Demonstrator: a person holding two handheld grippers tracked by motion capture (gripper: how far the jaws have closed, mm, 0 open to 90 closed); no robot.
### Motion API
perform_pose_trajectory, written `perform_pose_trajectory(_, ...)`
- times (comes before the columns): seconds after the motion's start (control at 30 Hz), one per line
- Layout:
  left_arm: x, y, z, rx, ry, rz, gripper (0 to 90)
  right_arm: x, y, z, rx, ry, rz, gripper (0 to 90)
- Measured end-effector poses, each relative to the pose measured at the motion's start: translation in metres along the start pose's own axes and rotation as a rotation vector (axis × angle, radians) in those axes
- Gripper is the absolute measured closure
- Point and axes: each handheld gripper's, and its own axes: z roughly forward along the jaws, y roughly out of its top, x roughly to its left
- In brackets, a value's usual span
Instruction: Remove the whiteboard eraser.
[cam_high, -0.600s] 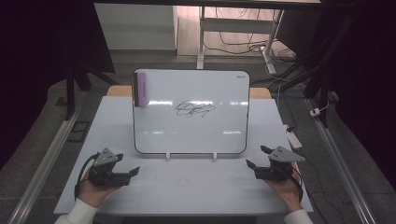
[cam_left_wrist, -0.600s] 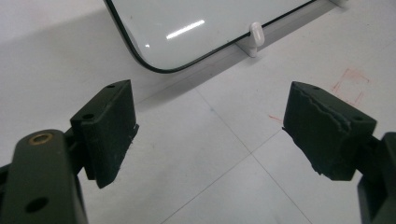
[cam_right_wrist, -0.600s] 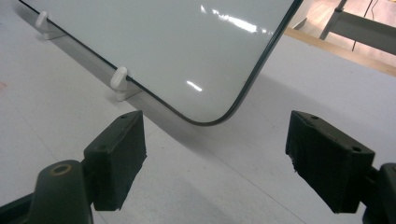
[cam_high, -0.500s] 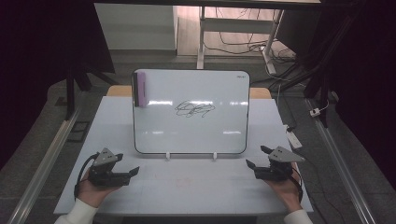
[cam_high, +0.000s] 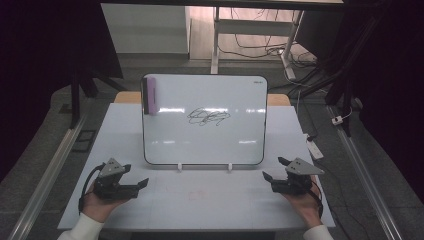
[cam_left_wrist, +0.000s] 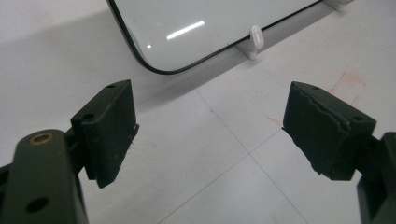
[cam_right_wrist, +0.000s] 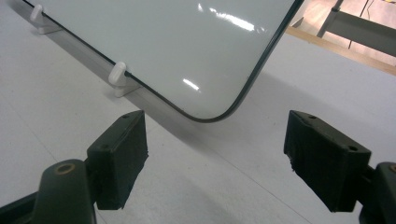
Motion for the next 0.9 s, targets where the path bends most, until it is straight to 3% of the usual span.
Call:
perform_pose_trajectory(0.37, -0.005, 0.018, -0.013, -0.051, -0.02, 0.01, 18.8, 0.0, 0.001, 0.0, -0.007, -0.002, 0.006, 21.6)
perform_pose_trajectory(0.67, -0.004, 0.061, -0.021, -0.08, -0.017, 0.03, 18.9, 0.002, 0.003, 0.0, -0.009, 0.002, 0.007, 22.0)
perform_pose_trajectory(0.9, 0.01, 0.101, -0.023, -0.117, -0.003, 0.005, 19.7, 0.003, 0.002, 0.001, -0.002, 0.0, 0.007, 22.1)
